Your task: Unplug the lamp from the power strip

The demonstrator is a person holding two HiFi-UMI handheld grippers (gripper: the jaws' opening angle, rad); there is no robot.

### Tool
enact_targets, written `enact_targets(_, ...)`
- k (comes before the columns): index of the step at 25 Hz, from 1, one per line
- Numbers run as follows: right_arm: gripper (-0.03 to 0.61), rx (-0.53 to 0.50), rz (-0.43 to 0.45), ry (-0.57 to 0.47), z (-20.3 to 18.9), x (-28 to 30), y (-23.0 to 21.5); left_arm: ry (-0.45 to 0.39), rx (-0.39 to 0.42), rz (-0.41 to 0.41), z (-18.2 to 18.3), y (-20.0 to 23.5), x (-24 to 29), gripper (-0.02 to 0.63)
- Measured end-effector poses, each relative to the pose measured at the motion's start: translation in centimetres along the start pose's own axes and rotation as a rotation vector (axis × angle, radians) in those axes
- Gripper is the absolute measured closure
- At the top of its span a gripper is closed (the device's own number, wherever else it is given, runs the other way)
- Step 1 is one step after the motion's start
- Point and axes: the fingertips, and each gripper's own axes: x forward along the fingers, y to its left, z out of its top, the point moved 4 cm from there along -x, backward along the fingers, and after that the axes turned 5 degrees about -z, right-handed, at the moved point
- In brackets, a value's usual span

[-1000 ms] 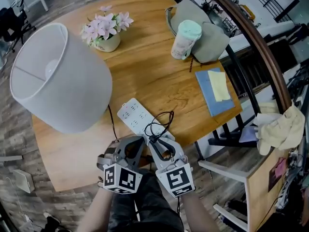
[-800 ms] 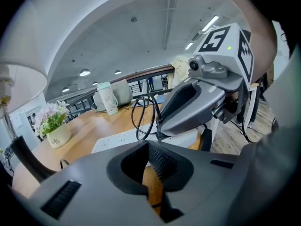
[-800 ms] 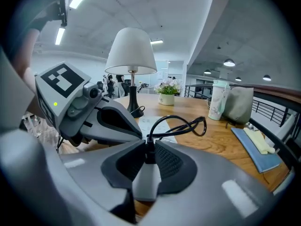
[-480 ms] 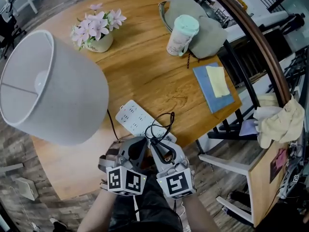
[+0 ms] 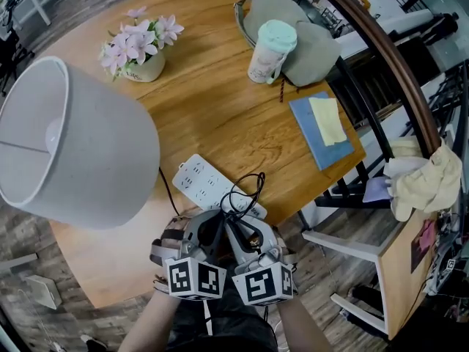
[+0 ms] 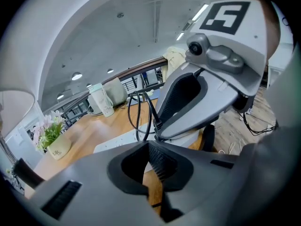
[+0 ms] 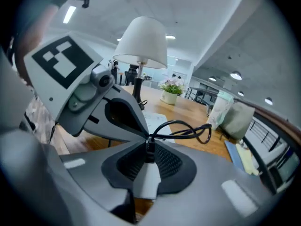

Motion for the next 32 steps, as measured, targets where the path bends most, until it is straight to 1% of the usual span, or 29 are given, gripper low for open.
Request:
enact_targets(1, 0.512, -0.03, -0.001, 0.003, 0.0, 0.0, 0.1, 0.003, -0.001, -0.002, 0.0, 0.0, 0.0, 0.618)
enact_targets(2, 0.511, -0.027, 0.005, 0.002, 0.0, 0.0, 0.1, 0.005, -0.002, -0.006, 0.0, 0.0, 0.1, 0.618)
enact_targets(3, 0.511, 0.009, 0.018, -0.002, -0.1, 0.0, -0.1, 0.007, 0.0, -0.01, 0.0, 0.0, 0.1, 0.618)
enact_targets(6, 0.511, 0.201, 0.071, -0.028, -0.4, 0.2, -1.0, 0.006, 0.004, -0.021, 0.1, -0.1, 0.1, 0.618)
enact_targets(7, 0.509, 0.239, 0.077, -0.032, -0.3, 0.2, -1.2, 0.006, 0.002, -0.02, 0.1, -0.1, 0.1, 0.618)
enact_targets(8, 0.509, 0.237, 0.071, -0.029, -0.3, 0.2, -1.2, 0.006, -0.001, -0.016, 0.1, -0.1, 0.1, 0.618)
enact_targets(9, 0.509, 0.195, 0.057, -0.018, -0.2, 0.2, -1.0, 0.007, -0.006, -0.011, 0.1, -0.1, 0.1, 0.618)
enact_targets(11, 0.511, 0.059, 0.03, 0.013, 0.1, 0.1, -0.5, 0.008, -0.016, -0.009, 0.1, 0.0, 0.1, 0.618)
enact_targets(13, 0.512, -0.052, 0.012, 0.028, 0.2, 0.0, 0.0, 0.008, -0.017, -0.011, 0.2, 0.0, 0.1, 0.618)
enact_targets(15, 0.512, -0.125, -0.003, 0.033, 0.2, -0.1, 0.4, 0.007, -0.015, -0.01, 0.3, -0.1, 0.2, 0.618)
enact_targets(16, 0.512, -0.139, -0.004, 0.034, 0.2, -0.1, 0.4, 0.007, -0.015, -0.009, 0.4, -0.1, 0.2, 0.618)
enact_targets(17, 0.512, -0.129, 0.002, 0.032, 0.1, -0.1, 0.4, 0.007, -0.015, -0.008, 0.4, -0.1, 0.2, 0.618)
enact_targets(18, 0.512, -0.088, 0.015, 0.027, 0.1, -0.1, 0.2, 0.008, -0.016, -0.008, 0.4, -0.1, 0.2, 0.618)
enact_targets(21, 0.512, 0.144, 0.08, -0.003, -0.1, 0.1, -0.9, 0.011, -0.014, -0.008, 0.4, -0.1, 0.2, 0.618)
enact_targets(22, 0.511, 0.209, 0.097, -0.015, -0.2, 0.2, -1.2, 0.011, -0.013, -0.006, 0.3, -0.1, 0.2, 0.618)
enact_targets(23, 0.511, 0.247, 0.104, -0.021, -0.2, 0.2, -1.4, 0.009, -0.013, -0.006, 0.3, -0.1, 0.2, 0.618)
enact_targets(24, 0.511, 0.245, 0.098, -0.018, -0.1, 0.2, -1.4, 0.007, -0.016, -0.007, 0.3, -0.1, 0.2, 0.618)
enact_targets(25, 0.511, 0.201, 0.082, -0.007, 0.1, 0.2, -1.2, 0.005, -0.02, -0.008, 0.4, -0.1, 0.2, 0.618)
enact_targets(27, 0.512, 0.057, 0.054, 0.016, 0.3, 0.0, -0.7, 0.002, -0.026, -0.007, 0.4, -0.2, 0.1, 0.618)
enact_targets(28, 0.514, 0.013, 0.054, 0.018, 0.3, -0.1, -0.4, 0.0, -0.027, -0.007, 0.4, -0.2, 0.1, 0.618)
enact_targets(29, 0.514, 0.022, 0.066, 0.012, 0.2, -0.1, -0.4, -0.001, -0.026, -0.008, 0.3, -0.2, 0.0, 0.618)
enact_targets(30, 0.514, 0.082, 0.086, -0.003, 0.1, 0.0, -0.5, -0.002, -0.024, -0.008, 0.3, -0.1, 0.0, 0.618)
enact_targets(32, 0.512, 0.247, 0.121, -0.027, -0.1, 0.1, -1.3, -0.005, -0.016, -0.01, 0.3, -0.1, 0.0, 0.618)
